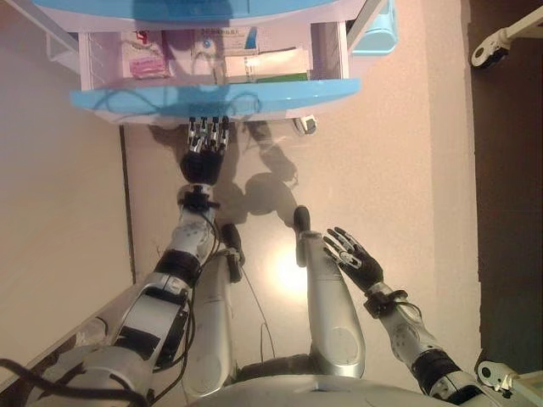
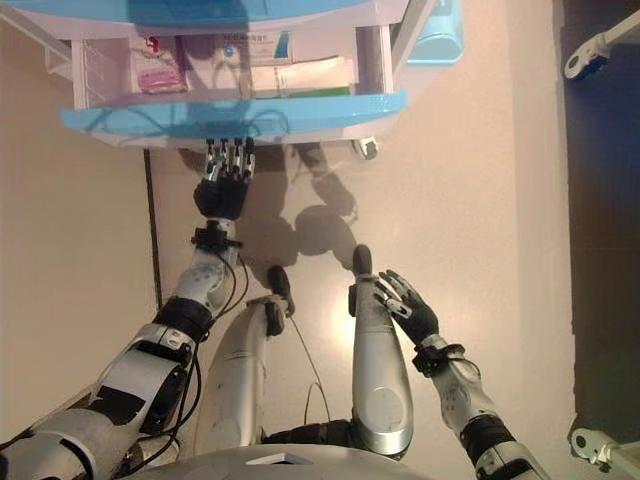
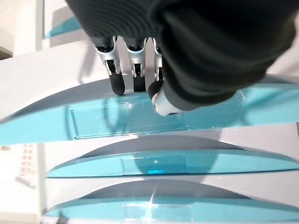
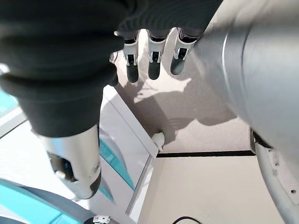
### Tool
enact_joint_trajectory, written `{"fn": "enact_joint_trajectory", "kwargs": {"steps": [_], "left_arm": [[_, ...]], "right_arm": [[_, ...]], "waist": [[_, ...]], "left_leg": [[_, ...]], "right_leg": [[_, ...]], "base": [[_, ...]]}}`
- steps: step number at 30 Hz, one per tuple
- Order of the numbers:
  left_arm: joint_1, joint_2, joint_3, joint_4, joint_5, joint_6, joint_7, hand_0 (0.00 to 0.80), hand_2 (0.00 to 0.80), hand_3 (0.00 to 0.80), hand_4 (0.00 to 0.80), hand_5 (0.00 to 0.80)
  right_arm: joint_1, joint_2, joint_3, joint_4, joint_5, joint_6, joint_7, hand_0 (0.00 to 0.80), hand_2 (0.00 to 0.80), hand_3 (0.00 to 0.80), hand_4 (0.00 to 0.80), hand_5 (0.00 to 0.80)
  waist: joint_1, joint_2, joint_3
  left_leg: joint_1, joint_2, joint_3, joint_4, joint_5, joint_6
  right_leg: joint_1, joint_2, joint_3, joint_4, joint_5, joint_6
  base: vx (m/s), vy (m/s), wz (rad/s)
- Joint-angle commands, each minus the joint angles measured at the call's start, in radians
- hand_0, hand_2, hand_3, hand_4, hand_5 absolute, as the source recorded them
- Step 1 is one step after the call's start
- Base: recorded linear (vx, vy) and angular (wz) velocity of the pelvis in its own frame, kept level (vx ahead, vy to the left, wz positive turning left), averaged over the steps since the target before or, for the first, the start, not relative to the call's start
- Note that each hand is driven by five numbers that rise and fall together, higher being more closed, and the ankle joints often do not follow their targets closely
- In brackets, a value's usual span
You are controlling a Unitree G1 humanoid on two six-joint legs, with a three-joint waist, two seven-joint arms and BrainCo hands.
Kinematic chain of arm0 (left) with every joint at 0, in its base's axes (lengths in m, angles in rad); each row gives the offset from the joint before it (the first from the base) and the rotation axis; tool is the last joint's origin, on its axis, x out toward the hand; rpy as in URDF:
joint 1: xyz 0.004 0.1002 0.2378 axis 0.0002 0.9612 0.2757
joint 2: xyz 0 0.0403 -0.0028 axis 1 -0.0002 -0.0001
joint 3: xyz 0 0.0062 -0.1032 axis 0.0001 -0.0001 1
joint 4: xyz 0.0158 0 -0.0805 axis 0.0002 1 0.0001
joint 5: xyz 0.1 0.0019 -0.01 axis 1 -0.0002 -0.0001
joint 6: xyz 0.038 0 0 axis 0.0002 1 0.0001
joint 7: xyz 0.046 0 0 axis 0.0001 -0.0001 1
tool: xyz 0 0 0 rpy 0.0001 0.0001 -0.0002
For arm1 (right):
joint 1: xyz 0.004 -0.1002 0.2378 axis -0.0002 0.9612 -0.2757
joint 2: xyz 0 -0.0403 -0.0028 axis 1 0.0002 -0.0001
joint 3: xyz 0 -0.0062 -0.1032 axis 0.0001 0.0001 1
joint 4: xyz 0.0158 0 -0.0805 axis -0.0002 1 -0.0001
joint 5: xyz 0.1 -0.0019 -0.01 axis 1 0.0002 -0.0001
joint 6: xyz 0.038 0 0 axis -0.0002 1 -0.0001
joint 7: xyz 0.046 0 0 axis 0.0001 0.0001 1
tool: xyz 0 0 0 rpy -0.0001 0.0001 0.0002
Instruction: Open the drawer and pick up the medicine
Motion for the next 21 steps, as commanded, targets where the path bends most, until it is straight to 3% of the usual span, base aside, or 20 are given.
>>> {"fn": "enact_joint_trajectory", "kwargs": {"steps": [1,10,21], "left_arm": [[-0.051,-0.01,0.046,-0.323,0.064,0.022,-0.261,0.8,0.8,0.8,0.8,0.8],[0.115,-0.043,0.043,-0.299,0.082,0.061,-0.331,0.8,0.8,0.8,0.8,0.8],[0.304,-0.077,0.038,-0.211,0.121,0.043,-0.375,0.8,0.8,0.8,0.8,0.8]], "right_arm": [[0.126,0.034,0.012,-0.057,-0.052,0.028,0.004,0.0,0.0,0.0,0.0,0.0],[0.164,0.032,-0.005,-0.107,-0.06,0.037,0.014,0.0,0.0,0.0,0.0,0.0],[0.191,0.04,-0.044,-0.142,-0.065,0.06,0.04,0.0,0.0,0.0,0.0,0.0]], "waist": [[0.052,0.039,-0.046],[0.076,0.032,-0.046],[0.106,0.021,-0.046]], "left_leg": [[0.038,-0.034,-0.004,-0.08,0.004,0.016],[0.051,-0.026,-0.021,-0.084,0.016,0.014],[0.065,-0.009,-0.037,-0.095,0.033,0.009]], "right_leg": [[0.036,0.06,-0.086,0.075,-0.066,-0.075],[0.049,0.072,-0.111,0.126,-0.103,-0.087],[0.059,0.08,-0.139,0.169,-0.119,-0.086]], "base": [[-0.02,-0.022,0.13],[-0.022,-0.021,0.09],[-0.02,-0.02,0.04]]}}
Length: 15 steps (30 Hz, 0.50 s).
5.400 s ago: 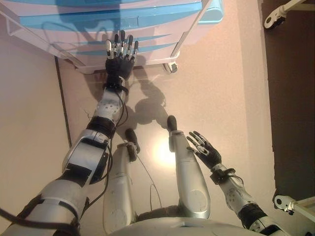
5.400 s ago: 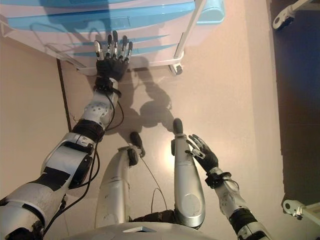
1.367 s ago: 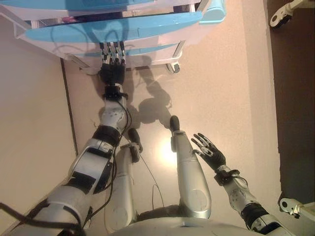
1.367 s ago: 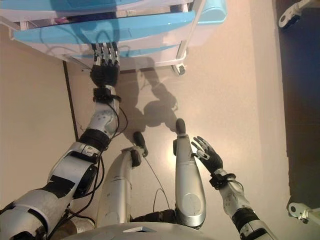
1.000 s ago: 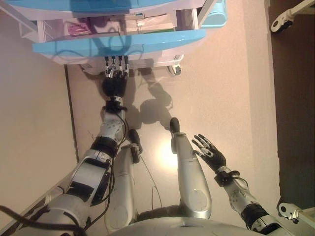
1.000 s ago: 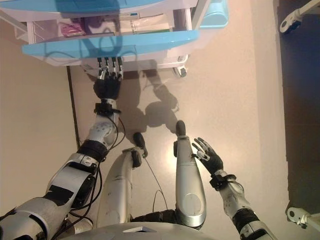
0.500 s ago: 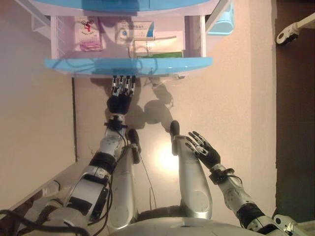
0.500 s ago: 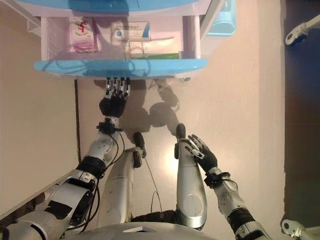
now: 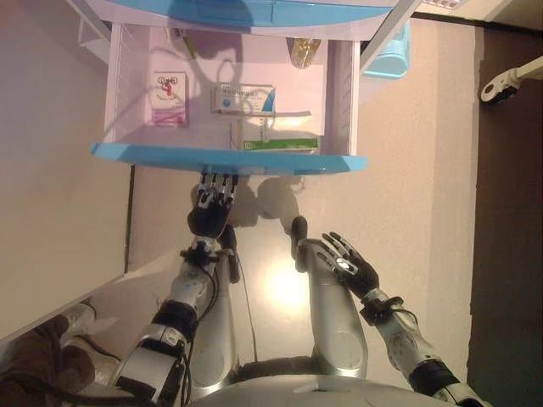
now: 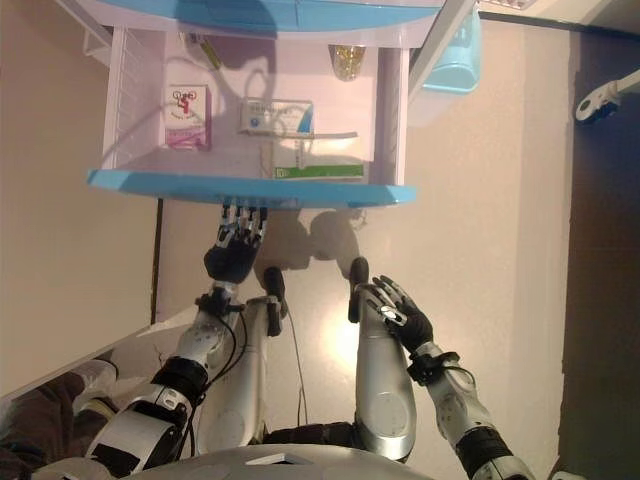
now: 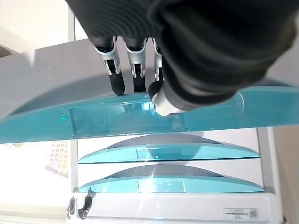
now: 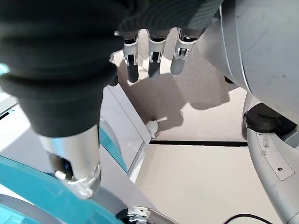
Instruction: Open the drawer and pick up the medicine
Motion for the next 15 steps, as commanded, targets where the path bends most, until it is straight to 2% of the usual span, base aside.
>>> {"fn": "enact_joint_trajectory", "kwargs": {"steps": [1,10,15], "left_arm": [[0.018,-0.026,0.039,-0.167,0.007,-0.005,-0.176,0.8,0.8,0.8,0.8,0.8],[0.184,-0.006,0.119,-0.056,-0.107,0.041,-0.246,0.8,0.8,0.8,0.8,0.8],[0.238,-0.01,0.155,-0.024,-0.165,0.061,-0.234,0.8,0.8,0.8,0.8,0.8]], "right_arm": [[0.129,0.02,-0.011,-0.073,-0.024,0.018,0.039,0.0,0.0,0.0,0.0,0.0],[0.156,0.024,-0.043,-0.1,-0.04,0.036,0.053,0.0,0.0,0.0,0.0,0.0],[0.16,0.032,-0.056,-0.099,-0.037,0.045,0.057,0.0,0.0,0.0,0.0,0.0]], "waist": [[0.039,0.02,-0.046],[0.069,0.022,-0.046],[0.092,0.021,-0.046]], "left_leg": [[0.044,-0.044,0.036,-0.084,0.008,0.064],[0.054,-0.037,0.029,-0.087,0.015,0.063],[0.052,-0.035,0.018,-0.074,0.016,0.064]], "right_leg": [[0.025,0.048,-0.056,0.137,-0.077,-0.03],[0.034,0.036,-0.078,0.173,-0.094,-0.035],[0.034,0.024,-0.095,0.222,-0.109,-0.038]], "base": [[-0.019,-0.019,0.12],[-0.019,-0.001,0.03],[-0.041,-0.036,0.1]]}}
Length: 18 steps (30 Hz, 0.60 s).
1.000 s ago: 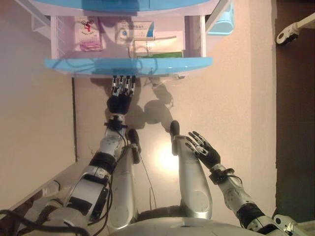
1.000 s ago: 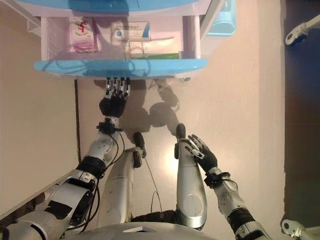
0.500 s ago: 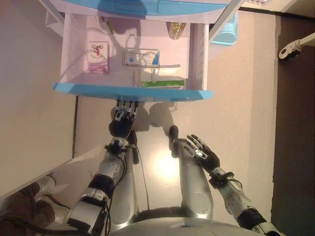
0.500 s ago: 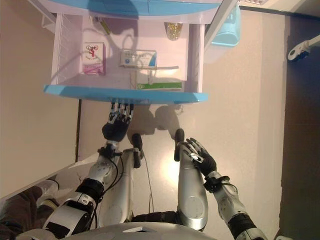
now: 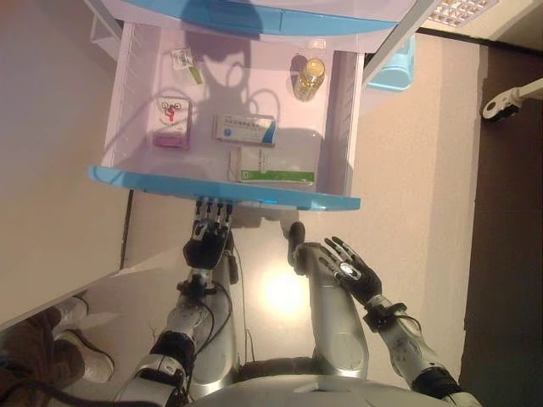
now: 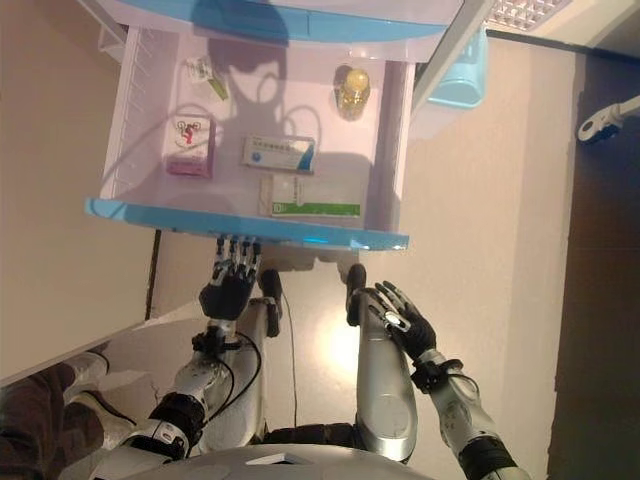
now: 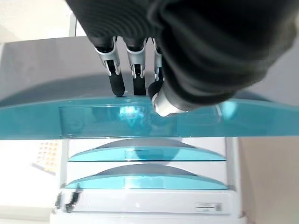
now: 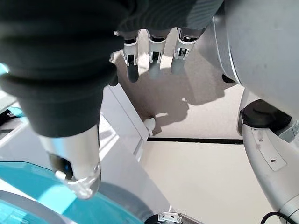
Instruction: Open the drawer and pick up the medicine
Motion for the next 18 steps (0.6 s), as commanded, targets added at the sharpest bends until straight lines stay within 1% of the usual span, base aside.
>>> {"fn": "enact_joint_trajectory", "kwargs": {"steps": [1,5,9,12,15,18], "left_arm": [[0.12,0.021,0.096,-0.063,-0.133,-0.004,-0.107,0.8,0.8,0.8,0.8,0.8],[0.156,0.024,0.123,-0.03,-0.135,0.02,-0.058,0.8,0.8,0.8,0.8,0.8],[0.194,0.021,0.14,0.01,-0.139,0.044,-0.006,0.8,0.8,0.8,0.8,0.8],[0.23,0.016,0.165,0.054,-0.159,0.084,0.066,0.8,0.8,0.8,0.8,0.8],[0.255,0.013,0.189,0.081,-0.149,0.085,0.114,0.8,0.8,0.8,0.8,0.8],[0.267,0.009,0.206,0.104,-0.14,0.106,0.185,0.8,0.8,0.8,0.8,0.8]], "right_arm": [[0.113,0.027,-0.017,-0.066,-0.028,0.008,0.038,0.0,0.0,0.0,0.0,0.0],[0.11,0.031,-0.023,-0.052,-0.013,0.012,0.04,0.0,0.0,0.0,0.0,0.0],[0.112,0.031,-0.034,-0.033,0.004,0.007,0.055,0.0,0.0,0.0,0.0,0.0],[0.122,0.035,-0.048,-0.03,0.006,0.001,0.063,0.0,0.0,0.0,0.0,0.0],[0.133,0.039,-0.052,-0.027,0.011,-0.009,0.071,0.0,0.0,0.0,0.0,0.0],[0.135,0.038,-0.061,-0.016,0.019,-0.012,0.077,0.0,0.0,0.0,0.0,0.0]], "waist": [[0.054,0.019,-0.046],[0.077,0.012,-0.046],[0.094,0.009,-0.046],[0.106,0.01,-0.046],[0.114,0.01,-0.046],[0.12,0.011,-0.046]], "left_leg": [[0.033,-0.046,0.055,-0.076,0.016,0.089],[0.038,-0.038,0.042,-0.075,0.02,0.085],[0.037,-0.038,0.027,-0.077,0.025,0.083],[0.029,-0.041,0.018,-0.07,0.025,0.085],[0.024,-0.043,0.014,-0.065,0.022,0.087],[0.024,-0.045,0.009,-0.062,0.023,0.086]], "right_leg": [[0.007,0.017,-0.051,0.198,-0.078,-0.005],[0.017,0.007,-0.071,0.22,-0.09,-0.007],[0.021,0.003,-0.084,0.229,-0.097,-0.009],[0.015,-0.003,-0.094,0.242,-0.104,-0.012],[0.012,-0.005,-0.099,0.252,-0.114,-0.016],[0.015,-0.01,-0.104,0.254,-0.116,-0.016]], "base": [[-0.038,-0.074,0.18],[-0.025,-0.074,0.2],[-0.012,-0.052,0.13],[-0.019,-0.039,0.22],[-0.02,-0.023,0.22],[-0.003,-0.014,0.14]]}}
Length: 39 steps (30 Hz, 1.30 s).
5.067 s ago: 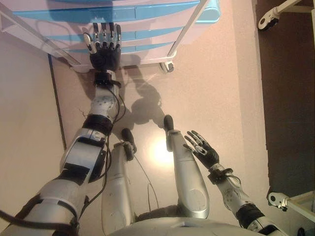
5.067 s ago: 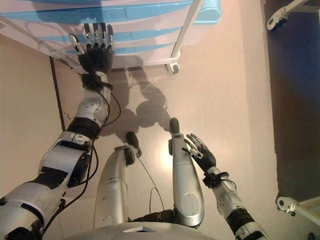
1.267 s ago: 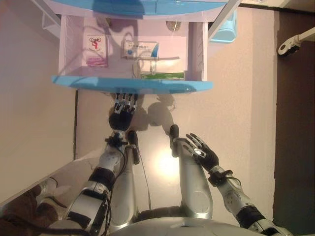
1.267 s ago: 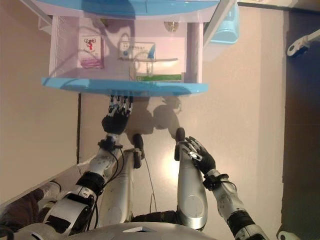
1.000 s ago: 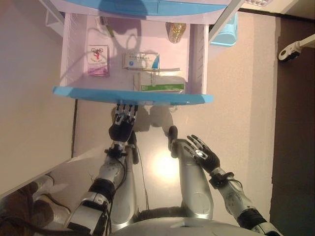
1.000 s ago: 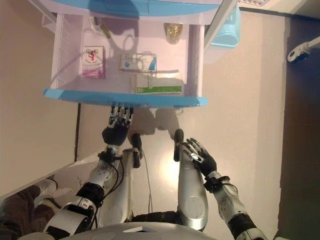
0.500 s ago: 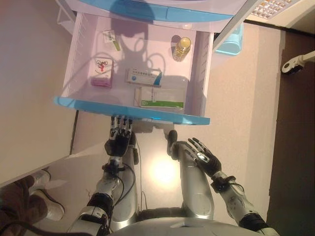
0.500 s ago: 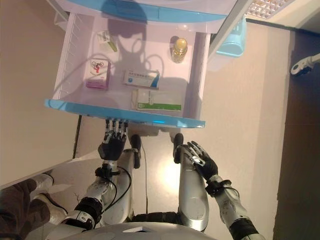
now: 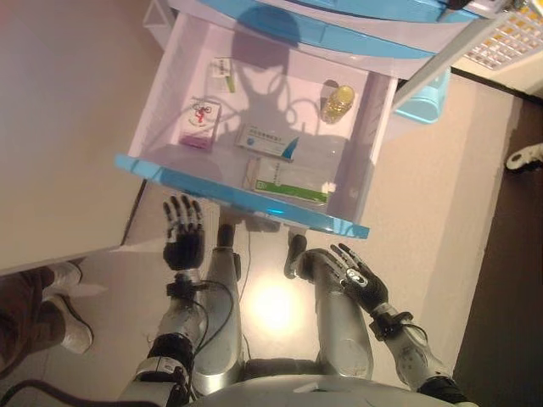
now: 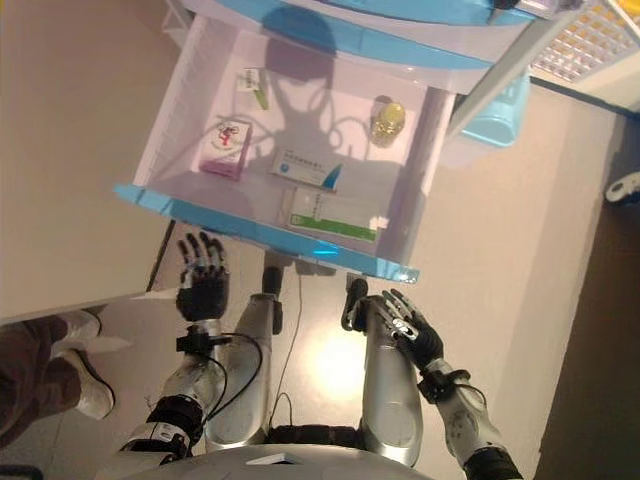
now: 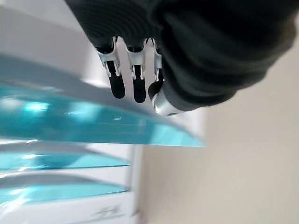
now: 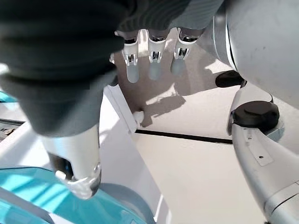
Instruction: Open the drawer and pick up the medicine
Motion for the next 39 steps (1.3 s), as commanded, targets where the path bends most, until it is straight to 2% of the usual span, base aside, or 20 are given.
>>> {"fn": "enact_joint_trajectory", "kwargs": {"steps": [1,4,5,6,7,11,15,18,20,22,26,30,31,32,37,39], "left_arm": [[0.225,0.007,-0.005,0.037,0.022,0.033,0.093,0.8,0.8,0.8,0.8,0.8],[0.234,0.008,0.009,0.069,0.059,0.044,0.183,0.8,0.8,0.8,0.8,0.8],[0.242,0.01,0.011,0.092,0.102,0.057,0.25,0.8,0.8,0.8,0.8,0.8],[0.245,0.01,0.015,0.111,0.118,0.063,0.274,0.693,0.693,0.693,0.693,0.693],[0.247,0.011,0.017,0.13,0.133,0.074,0.304,0.0,0.0,0.0,0.0,0.0],[0.265,0.012,0.044,0.211,0.24,0.12,0.401,0.0,0.0,0.0,0.0,0.0],[0.276,0.016,0.079,0.272,0.338,0.111,0.459,0.0,0.0,0.0,0.0,0.0],[0.289,0.024,0.099,0.274,0.372,0.072,0.472,0.0,0.0,0.0,0.0,0.0],[0.296,0.033,0.123,0.268,0.394,0.061,0.476,0.0,0.0,0.0,0.0,0.0],[0.306,0.04,0.128,0.244,0.455,0.042,0.468,0.0,0.0,0.0,0.0,0.0],[0.332,0.046,0.1,0.17,0.49,0.015,0.46,0.0,0.0,0.0,0.0,0.0],[0.355,0.061,0.071,0.077,0.494,0.024,0.467,0.0,0.0,0.0,0.0,0.0],[0.363,0.064,0.065,0.053,0.511,0.026,0.475,0.0,0.0,0.0,0.0,0.0],[0.367,0.066,0.061,0.043,0.515,0.027,0.48,0.0,0.0,0.0,0.0,0.0],[0.397,0.08,0.053,0.008,0.576,0.03,0.481,0.0,0.0,0.0,0.0,0.0],[0.413,0.083,0.057,0.01,0.595,0.037,0.483,0.0,0.0,0.0,0.0,0.0]], "right_arm": [[0.091,0.038,-0.02,-0.021,0.015,-0.017,0.05,0.0,0.0,0.0,0.0,0.0],[0.095,0.039,-0.028,-0.01,0.019,-0.027,0.058,0.0,0.0,0.0,0.0,0.0],[0.095,0.036,-0.034,0.006,0.02,-0.038,0.06,0.0,0.0,0.0,0.0,0.0],[0.095,0.036,-0.041,0.013,0.022,-0.042,0.06,0.0,0.0,0.0,0.0,0.0],[0.095,0.035,-0.047,0.02,0.022,-0.045,0.06,0.0,0.0,0.0,0.0,0.0],[0.098,0.029,-0.069,0.029,0.027,-0.056,0.059,0.0,0.0,0.0,0.0,0.0],[0.1,0.022,-0.087,0.035,0.016,-0.074,0.044,0.0,0.0,0.0,0.0,0.0],[0.109,0.015,-0.109,0.041,-0.003,-0.123,-0.028,0.0,0.0,0.0,0.0,0.0],[0.11,0.007,-0.135,0.058,-0.016,-0.157,-0.16,0.0,0.0,0.0,0.0,0.0],[0.117,-0.003,-0.177,0.066,0.011,-0.19,-0.251,0.0,0.0,0.0,0.0,0.0],[0.142,-0.02,-0.253,0.065,0.022,-0.229,-0.35,0.0,0.0,0.0,0.0,0.0],[0.148,-0.038,-0.319,0.043,0.016,-0.243,-0.425,0.0,0.0,0.0,0.0,0.0],[0.15,-0.042,-0.339,0.026,0.015,-0.256,-0.46,0.0,0.0,0.0,0.0,0.0],[0.153,-0.045,-0.347,0.015,0.019,-0.26,-0.469,0.0,0.0,0.0,0.0,0.0],[0.179,-0.064,-0.436,-0.088,-0.058,-0.341,-0.553,0.0,0.0,0.0,0.0,0.0],[0.188,-0.078,-0.475,-0.169,-0.12,-0.349,-0.581,0.0,0.0,0.0,0.0,0.0]], "waist": [[0.022,-0.002,-0.045],[0.024,-0.001,-0.045],[0.025,0.002,-0.045],[0.024,0.005,-0.045],[0.024,0.008,-0.045],[0.021,0.02,-0.045],[0.016,0.029,-0.045],[0.008,0.035,-0.047],[0.002,0.038,-0.053],[-0.007,0.04,-0.058],[-0.022,0.038,-0.072],[-0.028,0.037,-0.086],[-0.028,0.038,-0.096],[-0.028,0.036,-0.098],[-0.039,0.02,-0.121],[-0.044,0.014,-0.125]], "left_leg": [[0.031,-0.07,0.094,-0.07,0.015,0.113],[0.036,-0.07,0.094,-0.073,0.017,0.113],[0.038,-0.07,0.094,-0.074,0.019,0.11],[0.042,-0.071,0.094,-0.075,0.02,0.11],[0.045,-0.072,0.094,-0.075,0.02,0.111],[0.063,-0.077,0.098,-0.074,0.016,0.111],[0.086,-0.08,0.106,-0.078,0.014,0.11],[0.106,-0.077,0.116,-0.087,0.011,0.11],[0.119,-0.078,0.123,-0.094,0.009,0.11],[0.133,-0.075,0.132,-0.105,0.004,0.114],[0.171,-0.07,0.148,-0.14,0.007,0.117],[0.216,-0.065,0.155,-0.195,0.018,0.114],[0.224,-0.057,0.161,-0.226,0.047,0.115],[0.232,-0.057,0.16,-0.235,0.049,0.115],[0.293,-0.055,0.169,-0.296,0.055,0.114],[0.308,-0.057,0.173,-0.31,0.052,0.115]], "right_leg": [[-0.004,0.002,0.013,0.156,-0.008,0.054],[-0.001,-0.004,0.01,0.156,-0.005,0.057],[0.002,-0.006,0.007,0.153,-0.005,0.058],[0.003,-0.008,0.007,0.153,-0.003,0.06],[0.005,-0.011,0.006,0.153,-0.001,0.061],[0.018,-0.022,0.006,0.144,0.004,0.067],[0.037,-0.029,0.01,0.127,0.013,0.075],[0.042,-0.033,0.018,0.121,0.028,0.086],[0.048,-0.032,0.027,0.105,0.043,0.095],[0.05,-0.032,0.037,0.095,0.063,0.106],[0.069,-0.031,0.053,0.056,0.109,0.131],[0.103,-0.032,0.065,-0.004,0.157,0.159],[0.116,-0.028,0.056,-0.052,0.194,0.154],[0.125,-0.027,0.056,-0.066,0.2,0.157],[0.194,-0.027,0.06,-0.18,0.248,0.185],[0.212,-0.026,0.063,-0.214,0.256,0.191]], "base": [[0.0,-0.013,0.19],[0.001,-0.007,0.13],[0.002,0.011,0.1],[0.006,0.022,0.11],[0.011,0.028,0.12],[0.03,0.046,0.09],[0.049,0.045,0.01],[0.048,0.044,-0.02],[0.04,0.017,-0.03],[0.025,0.004,-0.04],[0.026,-0.018,-0.08],[0.023,-0.053,-0.18],[-0.012,-0.087,-0.15],[0.017,-0.113,-0.14],[0.08,-0.067,-0.13],[0.059,-0.018,-0.15]]}}
